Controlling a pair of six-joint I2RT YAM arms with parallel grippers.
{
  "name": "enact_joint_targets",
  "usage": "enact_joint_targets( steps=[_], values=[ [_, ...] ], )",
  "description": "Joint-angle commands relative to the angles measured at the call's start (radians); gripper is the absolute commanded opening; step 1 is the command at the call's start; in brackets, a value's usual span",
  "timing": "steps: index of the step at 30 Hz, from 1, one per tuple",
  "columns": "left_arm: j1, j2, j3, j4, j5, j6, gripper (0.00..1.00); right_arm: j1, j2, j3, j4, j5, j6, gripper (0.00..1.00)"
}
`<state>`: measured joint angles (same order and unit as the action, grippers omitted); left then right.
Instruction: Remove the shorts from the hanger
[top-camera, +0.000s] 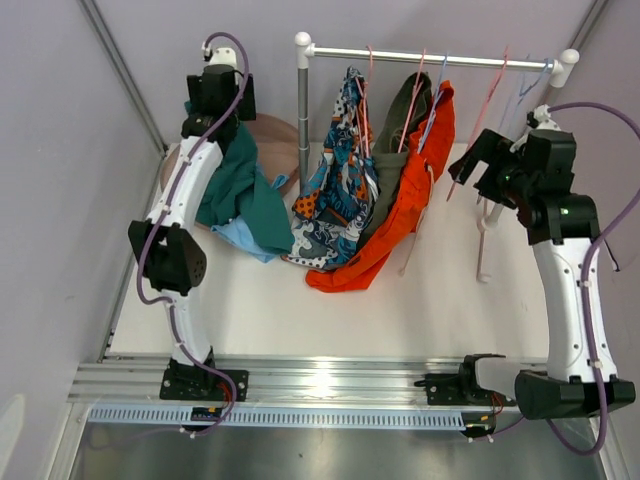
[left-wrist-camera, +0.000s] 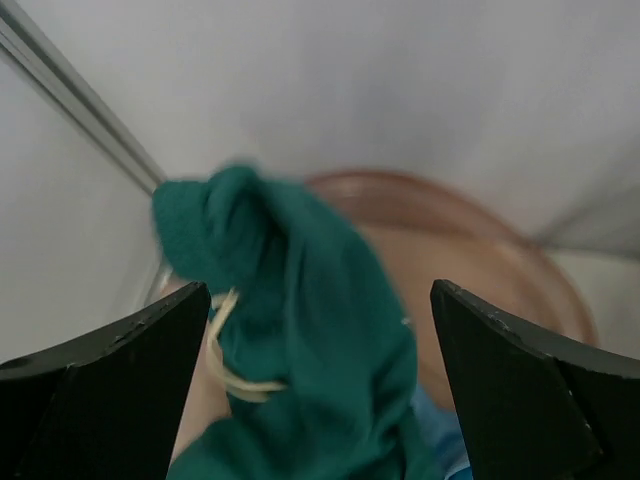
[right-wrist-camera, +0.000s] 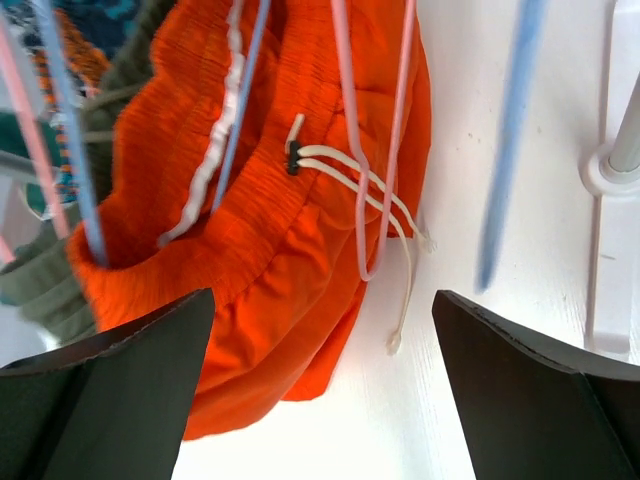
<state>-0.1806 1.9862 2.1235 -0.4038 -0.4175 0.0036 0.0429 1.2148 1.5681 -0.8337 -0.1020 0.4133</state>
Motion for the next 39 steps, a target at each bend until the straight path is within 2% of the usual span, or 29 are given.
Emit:
enact_joint_targets(
  steps=[1, 3, 5, 6, 7, 12, 15, 16, 18, 21, 30, 37, 39],
  values=[
    [-0.003, -0.056, 0.058, -0.064, -0.056, -0.094, 0.99, 0.002, -0.064, 0.137, -0.041, 0.015, -0.01, 0.99],
    [-0.005, -0.104, 0.059, -0.13, -0.031, -0.126, 0.99, 0.002, -0.067, 0.185, -0.048, 0.001, 0.002, 1.0],
    [-0.019, -0.168, -0.021, -0.129, 0.009, -0.157, 0.99, 0.003, -0.061, 0.237, -0.035, -0.033, 0.018, 0.99],
    [-0.023, -0.247, -0.052, -0.119, 0.038, -0.157, 0.99, 0.008, -0.058, 0.245, -0.004, -0.045, 0.027, 1.0],
    [-0.028, -0.288, -0.16, -0.104, 0.069, -0.156, 0.99, 0.012, -0.04, 0.25, 0.011, -0.053, 0.042, 1.0],
    [-0.045, -0.528, -0.423, -0.044, 0.258, -0.166, 0.99, 0.104, 0.069, 0.3, 0.064, -0.041, 0.059, 0.91],
    [-0.048, -0.679, -0.641, -0.026, 0.29, -0.182, 0.99, 0.185, 0.14, 0.337, 0.082, 0.02, 0.055, 0.9],
    [-0.048, -0.751, -0.678, -0.018, 0.298, -0.189, 0.99, 0.199, 0.153, 0.34, 0.093, 0.033, 0.053, 0.9],
    [-0.048, -0.815, -0.797, 0.0, 0.309, -0.198, 0.99, 0.224, 0.198, 0.346, 0.117, 0.045, 0.056, 0.89],
    [-0.048, -0.911, -0.896, 0.014, 0.327, -0.2, 0.99, 0.238, 0.258, 0.362, 0.137, 0.064, 0.056, 0.86],
    [-0.049, -0.984, -0.979, 0.028, 0.325, -0.171, 0.99, 0.242, 0.296, 0.357, 0.15, 0.153, 0.033, 0.74],
    [-0.048, -0.986, -1.024, 0.068, 0.338, -0.175, 0.99, 0.244, 0.307, 0.326, 0.174, 0.174, 0.032, 0.57],
    [-0.048, -0.988, -1.036, 0.071, 0.332, -0.172, 0.99, 0.242, 0.319, 0.32, 0.185, 0.177, 0.032, 0.56]
  ],
)
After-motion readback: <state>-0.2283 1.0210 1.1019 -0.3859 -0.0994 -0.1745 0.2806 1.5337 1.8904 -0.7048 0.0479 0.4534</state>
